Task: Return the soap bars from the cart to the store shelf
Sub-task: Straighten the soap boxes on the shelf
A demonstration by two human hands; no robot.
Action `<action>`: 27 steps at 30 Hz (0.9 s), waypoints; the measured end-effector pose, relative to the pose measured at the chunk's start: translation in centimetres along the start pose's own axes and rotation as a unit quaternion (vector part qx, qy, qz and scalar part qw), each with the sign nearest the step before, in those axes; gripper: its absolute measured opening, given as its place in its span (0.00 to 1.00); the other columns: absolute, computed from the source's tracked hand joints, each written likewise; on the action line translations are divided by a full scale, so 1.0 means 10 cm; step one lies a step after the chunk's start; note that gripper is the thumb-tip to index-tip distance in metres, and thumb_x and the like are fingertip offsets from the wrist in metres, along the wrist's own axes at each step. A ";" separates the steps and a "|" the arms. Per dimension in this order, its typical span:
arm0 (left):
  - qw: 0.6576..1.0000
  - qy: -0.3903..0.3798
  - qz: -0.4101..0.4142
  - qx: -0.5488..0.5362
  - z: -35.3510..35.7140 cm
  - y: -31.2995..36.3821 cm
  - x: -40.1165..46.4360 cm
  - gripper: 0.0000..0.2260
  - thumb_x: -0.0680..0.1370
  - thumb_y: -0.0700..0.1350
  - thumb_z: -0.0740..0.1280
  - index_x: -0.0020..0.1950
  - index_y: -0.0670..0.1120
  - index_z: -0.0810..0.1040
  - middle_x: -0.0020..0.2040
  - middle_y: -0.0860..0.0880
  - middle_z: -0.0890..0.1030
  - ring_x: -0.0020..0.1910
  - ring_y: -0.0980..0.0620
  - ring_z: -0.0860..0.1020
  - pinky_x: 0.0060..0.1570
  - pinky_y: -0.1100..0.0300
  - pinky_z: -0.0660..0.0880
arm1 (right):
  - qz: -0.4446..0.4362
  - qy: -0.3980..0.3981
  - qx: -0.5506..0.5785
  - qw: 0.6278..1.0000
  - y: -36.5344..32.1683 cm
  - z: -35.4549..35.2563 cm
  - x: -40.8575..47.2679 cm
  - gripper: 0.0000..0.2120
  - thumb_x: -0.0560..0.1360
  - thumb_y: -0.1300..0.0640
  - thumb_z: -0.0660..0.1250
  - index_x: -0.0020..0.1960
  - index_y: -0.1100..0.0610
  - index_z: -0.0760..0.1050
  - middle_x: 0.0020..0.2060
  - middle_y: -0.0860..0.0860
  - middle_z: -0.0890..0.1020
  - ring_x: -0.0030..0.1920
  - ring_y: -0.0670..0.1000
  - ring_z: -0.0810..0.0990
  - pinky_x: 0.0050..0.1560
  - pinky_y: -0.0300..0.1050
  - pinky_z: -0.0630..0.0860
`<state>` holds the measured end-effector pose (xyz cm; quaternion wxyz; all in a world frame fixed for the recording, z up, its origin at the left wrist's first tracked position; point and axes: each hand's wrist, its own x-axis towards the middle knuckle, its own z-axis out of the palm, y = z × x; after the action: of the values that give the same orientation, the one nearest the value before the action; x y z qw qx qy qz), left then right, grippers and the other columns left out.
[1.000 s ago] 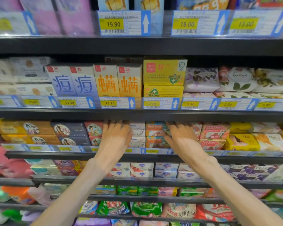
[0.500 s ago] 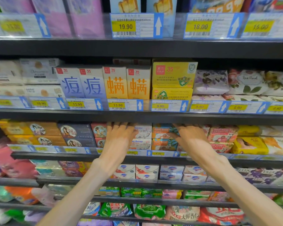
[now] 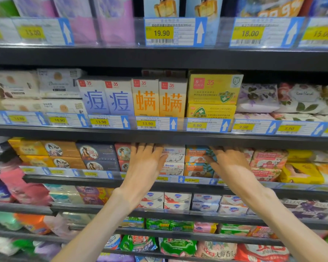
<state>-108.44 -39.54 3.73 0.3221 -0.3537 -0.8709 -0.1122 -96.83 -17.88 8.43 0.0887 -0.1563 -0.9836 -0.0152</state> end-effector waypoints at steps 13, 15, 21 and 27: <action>0.994 0.004 -0.077 0.077 -0.30 -1.26 -0.41 0.17 0.77 0.45 0.65 0.64 0.41 0.76 0.58 0.39 0.76 0.57 0.35 0.72 0.60 0.38 0.67 | -0.164 0.108 0.051 0.979 -1.28 0.14 0.14 0.17 0.75 0.47 0.70 0.60 0.53 0.78 0.47 0.54 0.82 0.43 0.59 0.82 0.44 0.51 0.80; 0.994 -0.012 -0.070 0.089 -0.28 -1.41 -0.45 0.18 0.77 0.47 0.63 0.65 0.41 0.76 0.56 0.38 0.77 0.54 0.34 0.73 0.56 0.39 0.69 | -0.173 0.092 0.038 0.980 -1.42 0.11 0.25 0.16 0.74 0.47 0.72 0.56 0.55 0.81 0.41 0.55 0.82 0.35 0.60 0.82 0.35 0.50 0.79; 0.996 -0.031 -0.053 0.058 -0.35 -1.51 -0.43 0.19 0.77 0.44 0.71 0.67 0.44 0.75 0.57 0.39 0.78 0.56 0.34 0.74 0.54 0.41 0.70 | -0.151 0.029 0.056 0.987 -1.63 0.05 0.42 0.23 0.82 0.49 0.58 0.75 0.48 0.62 0.67 0.56 0.74 0.64 0.63 0.74 0.60 0.55 0.74; 0.995 -0.038 -0.067 0.063 -0.38 -1.50 -0.42 0.19 0.77 0.46 0.71 0.68 0.47 0.76 0.56 0.40 0.79 0.58 0.35 0.75 0.55 0.42 0.71 | -0.117 -0.029 0.054 0.991 -1.71 0.00 0.46 0.24 0.81 0.56 0.59 0.76 0.46 0.60 0.69 0.56 0.72 0.64 0.63 0.74 0.59 0.53 0.74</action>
<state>-114.68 -54.33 4.46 0.3018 -0.2779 -0.9097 -0.0651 -106.43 -32.74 9.22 0.0661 -0.0356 -0.9967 0.0319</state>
